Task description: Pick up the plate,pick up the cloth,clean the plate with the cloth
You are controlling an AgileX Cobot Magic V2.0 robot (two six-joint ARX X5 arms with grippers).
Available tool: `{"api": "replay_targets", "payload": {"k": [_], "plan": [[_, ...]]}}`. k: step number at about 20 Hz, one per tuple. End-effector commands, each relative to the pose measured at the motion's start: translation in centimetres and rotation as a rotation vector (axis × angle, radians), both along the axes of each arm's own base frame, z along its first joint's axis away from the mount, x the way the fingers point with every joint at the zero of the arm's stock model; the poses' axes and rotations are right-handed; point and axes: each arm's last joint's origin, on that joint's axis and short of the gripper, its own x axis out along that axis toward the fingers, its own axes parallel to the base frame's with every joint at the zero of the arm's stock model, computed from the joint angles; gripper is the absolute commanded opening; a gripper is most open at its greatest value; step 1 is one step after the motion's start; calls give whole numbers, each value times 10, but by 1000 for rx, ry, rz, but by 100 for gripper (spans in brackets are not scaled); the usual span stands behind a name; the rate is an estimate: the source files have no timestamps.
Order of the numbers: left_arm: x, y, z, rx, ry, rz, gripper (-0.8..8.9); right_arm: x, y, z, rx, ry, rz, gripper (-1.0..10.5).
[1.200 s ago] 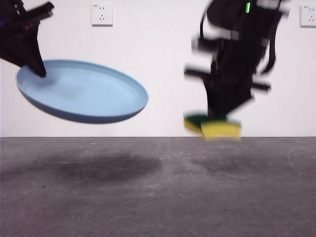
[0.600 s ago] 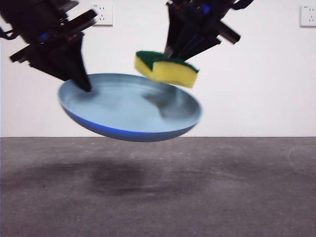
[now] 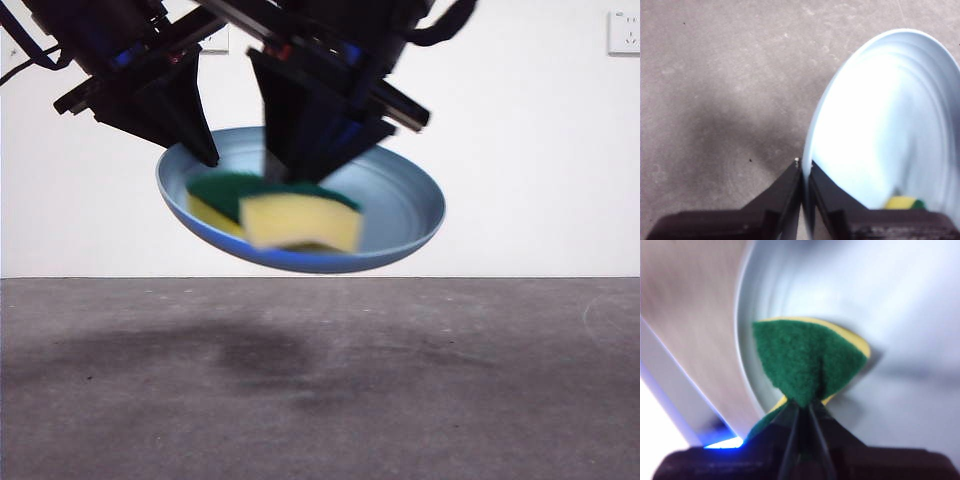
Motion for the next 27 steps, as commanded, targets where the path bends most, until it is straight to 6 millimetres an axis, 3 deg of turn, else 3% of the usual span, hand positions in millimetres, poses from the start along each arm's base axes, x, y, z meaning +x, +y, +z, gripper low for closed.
{"api": "replay_targets", "payload": {"k": [1,3,6,10,13,16,20,24,27], "plan": [[1,0,4,-25,-4,2,-7,2,-12,-11,-230,-75,-79,-14],[0,0,3,-22,7,-1,-7,8,-20,-10,-341,-182,-165,-13],[-1,0,1,-25,32,-19,-7,22,-27,-4,-353,-290,-255,-12],[-3,-2,1,-54,57,-64,-7,46,-27,5,-154,-349,-300,-13],[-3,-3,2,-58,53,-68,-7,58,-24,12,55,-320,-239,-13],[-2,-3,3,-71,40,-62,-7,59,-19,16,202,-248,-148,-13],[0,-4,6,-111,18,-39,-7,51,-14,13,257,-144,-50,-13],[3,-5,10,-144,-11,-29,-7,32,-14,1,114,-22,3,-13],[2,-5,8,-139,8,-26,-7,27,-33,-8,-204,-67,-128,-12]]}}
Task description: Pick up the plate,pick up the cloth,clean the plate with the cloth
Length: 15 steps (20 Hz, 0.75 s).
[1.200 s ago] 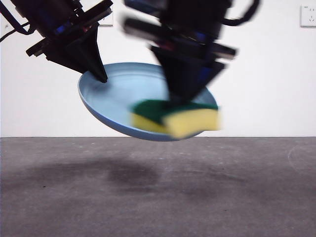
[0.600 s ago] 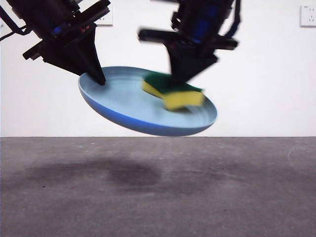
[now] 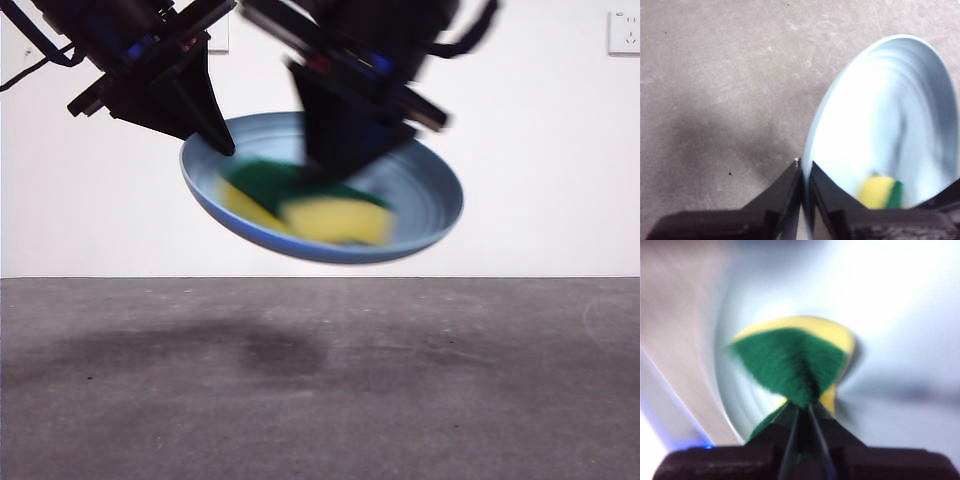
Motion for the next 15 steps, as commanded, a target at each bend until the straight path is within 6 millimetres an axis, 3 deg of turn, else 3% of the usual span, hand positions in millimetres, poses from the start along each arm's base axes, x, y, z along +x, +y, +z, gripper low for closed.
{"api": "replay_targets", "payload": {"k": [1,3,6,11,15], "plan": [[-1,-2,4,-38,11,-9,-7,4,-15,-10,-271,-124,-149,-12],[-3,-2,2,-34,40,-23,-8,12,-22,-1,-343,-277,-266,-12],[-5,-3,2,-67,71,-77,-8,25,-19,17,-160,-407,-332,-12],[-5,-3,2,-46,50,-97,-8,33,-7,37,159,-458,-249,-12],[-3,2,-2,122,-23,-1,-8,27,-6,53,302,-454,-162,-12]]}}
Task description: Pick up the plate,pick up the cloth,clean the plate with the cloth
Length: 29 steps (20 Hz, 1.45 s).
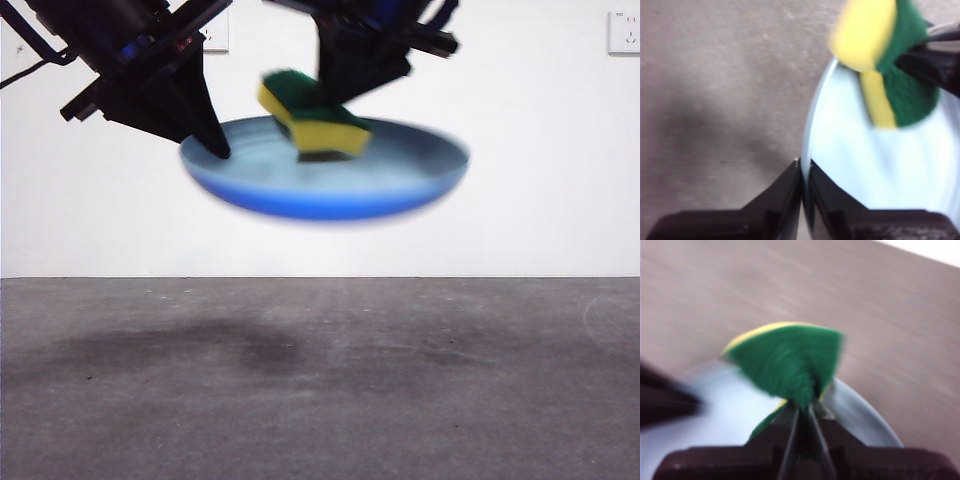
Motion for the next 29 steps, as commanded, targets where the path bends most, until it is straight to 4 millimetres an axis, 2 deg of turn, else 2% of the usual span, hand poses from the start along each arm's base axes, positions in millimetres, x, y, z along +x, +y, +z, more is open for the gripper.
{"api": "replay_targets", "payload": {"k": [1,5,10,13,16,17,19,20,22,24,29], "plan": [[1,1,-2,162,-83,19,-8,-7,-6,11,35,-25,16,-12],[21,12,-21,251,-56,83,-8,-25,-24,32,38,-40,2,-12],[59,17,-68,290,17,141,-7,-53,-51,53,18,-20,2,-12],[73,19,-93,342,40,186,-4,-63,-61,58,6,-8,2,-12],[78,22,-107,394,68,219,3,-66,-65,56,-20,18,-6,-12],[78,24,-107,409,67,236,52,-65,-66,55,-28,28,-14,-12],[80,26,-106,400,59,244,344,-60,-66,51,-41,41,-25,-12],[80,26,-106,400,58,245,431,-58,-65,49,-47,49,-30,-12],[79,27,-103,397,52,245,439,-49,-66,43,-64,69,-54,-12],[74,25,-87,374,10,246,439,-34,-65,31,-91,110,-92,-12],[41,27,-14,257,-199,255,439,16,-64,-22,-161,284,-213,-12]]}}
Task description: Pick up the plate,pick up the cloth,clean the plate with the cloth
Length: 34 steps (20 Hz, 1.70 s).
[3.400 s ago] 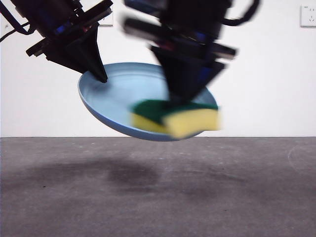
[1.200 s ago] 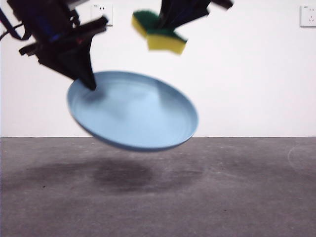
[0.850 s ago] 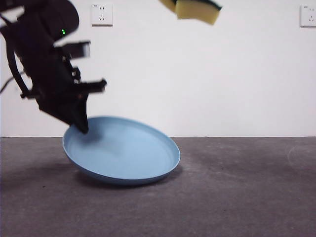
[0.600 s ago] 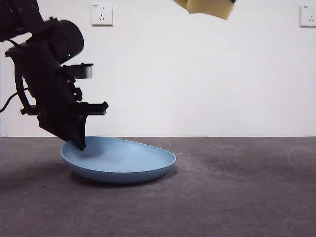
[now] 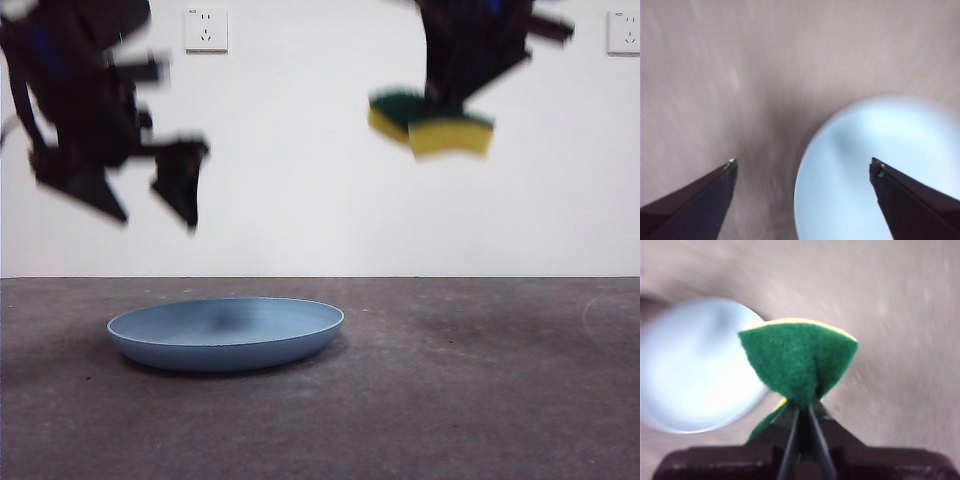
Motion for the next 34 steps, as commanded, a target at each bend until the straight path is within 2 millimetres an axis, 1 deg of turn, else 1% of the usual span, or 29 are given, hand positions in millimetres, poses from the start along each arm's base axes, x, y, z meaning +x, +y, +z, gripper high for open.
{"api": "replay_targets", "payload": {"k": [1,3,5,7,9,10,12,13,15,16,22,24,26,29,30,31,32,33,34], "plan": [[-19,4,32,-39,-101,-14,439,22,1,-33,-26,97,-68,-10],[-39,12,58,-81,-175,-8,439,41,1,-63,-51,183,-128,2],[-56,19,76,-110,-218,-4,439,53,1,-90,-61,273,-140,2],[-70,24,87,-117,-239,-3,439,60,1,-110,-57,347,-132,3],[-78,27,91,-117,-239,-2,439,64,0,-124,-64,392,-140,15],[-80,28,91,-114,-231,-3,439,65,1,-128,-70,402,-142,66],[-81,29,88,-103,-203,-3,439,66,0,-129,-72,403,-144,232],[-82,29,87,-97,-190,-2,439,66,1,-129,-69,398,-144,333],[-82,29,86,-95,-186,-1,439,67,-1,-129,-70,396,-151,435],[-82,29,86,-95,-186,-1,439,68,-2,-129,-69,395,-155,452],[-82,29,85,-91,-176,-1,439,68,-3,-128,-67,392,-157,452],[-83,29,85,-89,-171,0,439,67,-4,-124,-61,383,-156,449],[-83,30,85,-85,-166,2,437,64,-5,-113,-46,361,-154,445],[-83,30,85,-84,-166,4,436,55,-8,-84,-12,287,-122,436],[-83,30,84,-83,-164,4,436,50,-11,-70,3,253,-114,434],[-83,30,84,-82,-161,4,425,44,-14,-57,22,221,-112,394],[-83,30,84,-80,-155,3,350,37,-18,-43,40,189,-110,287],[-84,30,83,-78,-148,0,242,31,-21,-31,57,160,-108,180],[-84,30,82,-71,-138,-2,92,23,-25,-17,80,120,-105,82]]}}
